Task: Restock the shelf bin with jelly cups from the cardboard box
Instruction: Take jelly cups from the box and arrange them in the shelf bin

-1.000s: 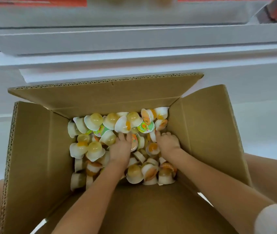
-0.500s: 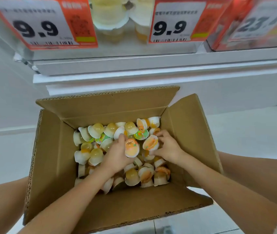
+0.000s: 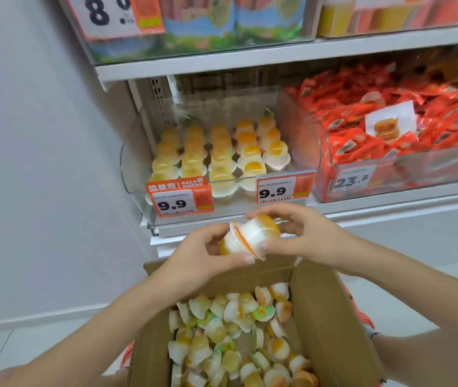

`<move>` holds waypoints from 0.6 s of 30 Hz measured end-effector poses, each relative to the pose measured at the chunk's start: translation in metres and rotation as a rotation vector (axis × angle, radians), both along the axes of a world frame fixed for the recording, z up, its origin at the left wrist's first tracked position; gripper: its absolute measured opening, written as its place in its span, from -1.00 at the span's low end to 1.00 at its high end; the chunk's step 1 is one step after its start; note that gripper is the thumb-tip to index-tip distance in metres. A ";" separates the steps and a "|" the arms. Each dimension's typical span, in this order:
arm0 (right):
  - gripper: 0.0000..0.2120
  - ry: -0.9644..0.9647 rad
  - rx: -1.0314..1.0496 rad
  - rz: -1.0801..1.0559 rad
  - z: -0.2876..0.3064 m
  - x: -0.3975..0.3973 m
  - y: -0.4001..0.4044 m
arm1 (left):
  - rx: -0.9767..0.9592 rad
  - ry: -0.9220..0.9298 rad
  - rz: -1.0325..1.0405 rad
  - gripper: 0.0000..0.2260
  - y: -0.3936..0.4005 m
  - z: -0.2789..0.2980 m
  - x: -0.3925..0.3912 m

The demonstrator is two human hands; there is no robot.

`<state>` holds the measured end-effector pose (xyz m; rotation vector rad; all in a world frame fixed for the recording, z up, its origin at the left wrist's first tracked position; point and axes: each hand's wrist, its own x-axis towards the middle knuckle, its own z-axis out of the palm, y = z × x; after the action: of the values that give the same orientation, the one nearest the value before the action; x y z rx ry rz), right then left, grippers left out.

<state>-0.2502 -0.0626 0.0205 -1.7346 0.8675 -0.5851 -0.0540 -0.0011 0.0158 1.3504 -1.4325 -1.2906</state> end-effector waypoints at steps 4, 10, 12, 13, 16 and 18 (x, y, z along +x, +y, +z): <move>-0.58 -0.121 -0.002 0.011 0.012 0.005 0.003 | 0.135 0.334 0.047 -0.66 0.010 0.003 -0.010; -0.57 -0.132 0.009 0.119 0.018 0.010 -0.002 | 0.273 0.716 0.003 -0.55 0.014 0.002 -0.006; -0.56 -0.131 0.016 0.144 0.017 0.013 -0.001 | 0.291 0.780 -0.001 -0.50 0.014 0.001 -0.007; -0.57 -0.126 0.018 0.161 0.019 0.014 -0.001 | 0.300 0.812 -0.001 -0.49 0.013 0.001 -0.007; -0.59 -0.074 0.003 0.214 0.023 0.013 -0.004 | 0.342 0.889 0.000 -0.52 0.013 0.004 -0.009; -0.50 -0.015 -0.038 0.241 0.022 0.010 -0.006 | 0.361 0.882 -0.007 -0.51 0.013 0.005 -0.010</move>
<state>-0.2398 -0.0684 0.0425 -1.8345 0.6281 -0.4549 -0.0637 0.0119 0.0209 0.7801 -0.6089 -1.8834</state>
